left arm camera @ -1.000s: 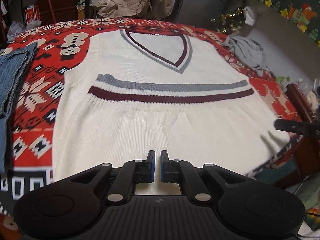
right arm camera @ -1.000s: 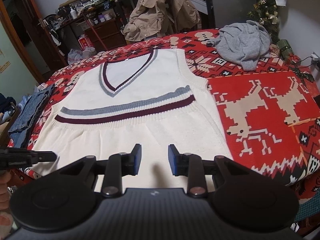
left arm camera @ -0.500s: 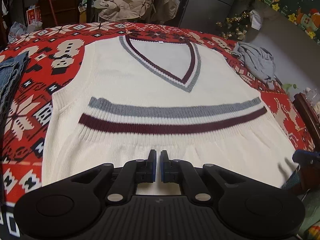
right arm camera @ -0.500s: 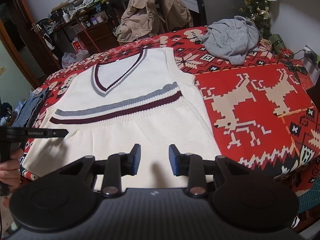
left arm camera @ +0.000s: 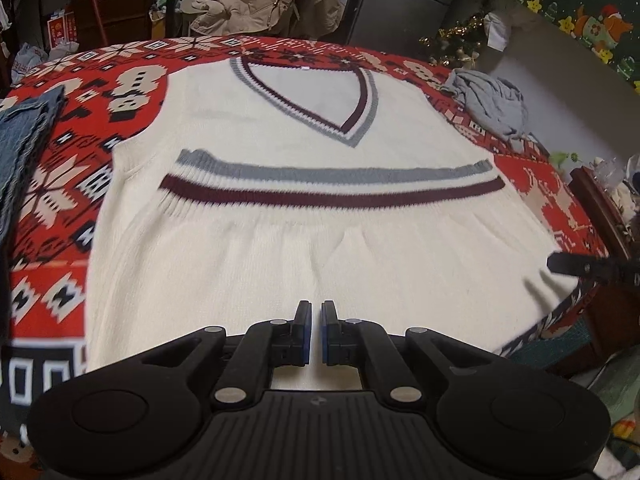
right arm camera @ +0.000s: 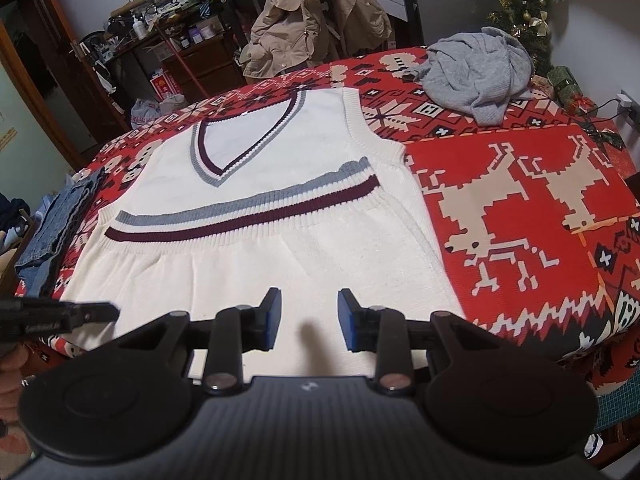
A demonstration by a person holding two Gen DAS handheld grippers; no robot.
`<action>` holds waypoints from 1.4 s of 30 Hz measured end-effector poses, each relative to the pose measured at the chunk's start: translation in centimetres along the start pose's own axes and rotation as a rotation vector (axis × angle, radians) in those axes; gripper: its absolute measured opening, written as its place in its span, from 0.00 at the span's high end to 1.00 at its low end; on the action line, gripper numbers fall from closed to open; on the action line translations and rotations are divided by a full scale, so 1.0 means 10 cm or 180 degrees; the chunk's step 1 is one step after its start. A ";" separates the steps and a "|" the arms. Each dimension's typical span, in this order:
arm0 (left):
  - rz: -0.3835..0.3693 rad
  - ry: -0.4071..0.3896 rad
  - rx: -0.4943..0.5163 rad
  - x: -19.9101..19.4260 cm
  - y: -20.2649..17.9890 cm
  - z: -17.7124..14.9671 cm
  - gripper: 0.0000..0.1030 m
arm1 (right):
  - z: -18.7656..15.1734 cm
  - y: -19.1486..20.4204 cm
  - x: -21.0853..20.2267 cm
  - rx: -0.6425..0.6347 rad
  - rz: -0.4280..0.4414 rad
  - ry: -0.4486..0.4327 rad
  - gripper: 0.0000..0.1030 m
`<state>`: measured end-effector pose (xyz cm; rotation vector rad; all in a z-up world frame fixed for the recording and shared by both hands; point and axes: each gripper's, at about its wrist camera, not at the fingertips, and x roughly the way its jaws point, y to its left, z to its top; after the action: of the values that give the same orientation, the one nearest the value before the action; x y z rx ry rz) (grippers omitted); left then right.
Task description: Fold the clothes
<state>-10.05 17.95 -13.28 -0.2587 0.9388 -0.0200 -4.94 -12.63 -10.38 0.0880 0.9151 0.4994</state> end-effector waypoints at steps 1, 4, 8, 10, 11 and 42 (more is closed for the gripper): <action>-0.0016 0.0000 -0.0009 0.05 -0.01 0.06 0.96 | 0.00 0.01 -0.01 -0.0008 -0.0003 -0.0008 0.67; -0.0003 -0.0004 -0.0001 0.21 -0.05 0.23 0.96 | 0.00 0.00 -0.05 -0.0012 -0.0021 -0.0027 0.66; 0.0010 -0.0012 -0.0014 0.31 -0.06 0.38 0.97 | 0.01 -0.04 -0.08 0.0031 -0.0062 -0.0038 0.65; 0.0016 -0.0013 -0.0019 0.32 -0.06 0.40 0.96 | 0.00 -0.05 -0.09 0.0046 -0.0067 -0.0036 0.65; 0.0023 -0.0009 -0.0001 0.31 -0.07 0.37 0.96 | 0.00 -0.05 -0.09 0.0044 -0.0067 -0.0034 0.65; 0.0041 0.0016 0.0092 0.41 -0.20 0.45 0.96 | 0.01 -0.08 -0.11 0.0032 -0.0074 -0.0013 0.62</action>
<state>-3.83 16.41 -13.58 -0.2260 0.9444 -0.0225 -5.12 -13.79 -9.76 0.0875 0.9139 0.4730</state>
